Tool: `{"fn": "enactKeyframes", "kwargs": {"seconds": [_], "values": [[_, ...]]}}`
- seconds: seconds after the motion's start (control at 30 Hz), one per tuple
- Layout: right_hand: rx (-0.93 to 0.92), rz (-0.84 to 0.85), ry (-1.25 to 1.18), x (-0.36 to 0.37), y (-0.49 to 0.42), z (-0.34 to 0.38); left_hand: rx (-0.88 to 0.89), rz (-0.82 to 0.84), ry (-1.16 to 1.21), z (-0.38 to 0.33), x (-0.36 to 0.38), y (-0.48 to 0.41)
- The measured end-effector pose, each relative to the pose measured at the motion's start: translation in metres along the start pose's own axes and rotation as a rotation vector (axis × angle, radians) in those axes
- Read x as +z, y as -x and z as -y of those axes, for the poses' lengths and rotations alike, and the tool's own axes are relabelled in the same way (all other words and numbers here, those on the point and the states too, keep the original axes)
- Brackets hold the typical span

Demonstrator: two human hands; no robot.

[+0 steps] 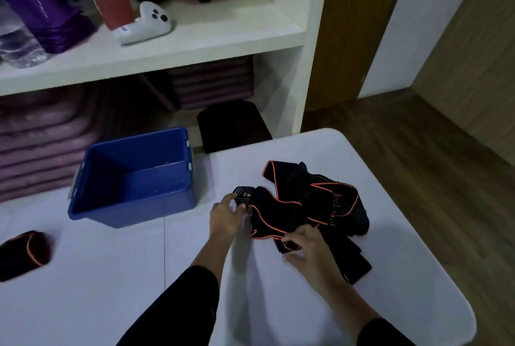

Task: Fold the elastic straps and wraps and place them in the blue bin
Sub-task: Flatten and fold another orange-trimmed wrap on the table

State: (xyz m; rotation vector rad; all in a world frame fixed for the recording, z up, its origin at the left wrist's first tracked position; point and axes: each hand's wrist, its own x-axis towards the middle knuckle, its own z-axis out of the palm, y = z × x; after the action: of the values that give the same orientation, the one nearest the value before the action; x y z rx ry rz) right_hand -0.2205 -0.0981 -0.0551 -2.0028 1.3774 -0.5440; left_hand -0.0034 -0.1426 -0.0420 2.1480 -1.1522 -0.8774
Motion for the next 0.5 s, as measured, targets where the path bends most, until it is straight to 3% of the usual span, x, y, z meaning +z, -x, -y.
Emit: {"fn": "enactKeyframes", "kwargs": {"seconds": [0.17,0.37,0.5], "values": [[0.032,-0.063,-0.001,0.008,-0.012,-0.002,0.058,0.066,-0.057,0.003,0.003,-0.017],[-0.042,-0.022,0.103,0.006,-0.014,-0.006,0.1,0.011,-0.039,0.007,0.007,-0.032],[0.036,-0.049,0.029,0.002,-0.013,0.001,0.091,-0.034,-0.036,0.005,0.009,-0.04]]}}
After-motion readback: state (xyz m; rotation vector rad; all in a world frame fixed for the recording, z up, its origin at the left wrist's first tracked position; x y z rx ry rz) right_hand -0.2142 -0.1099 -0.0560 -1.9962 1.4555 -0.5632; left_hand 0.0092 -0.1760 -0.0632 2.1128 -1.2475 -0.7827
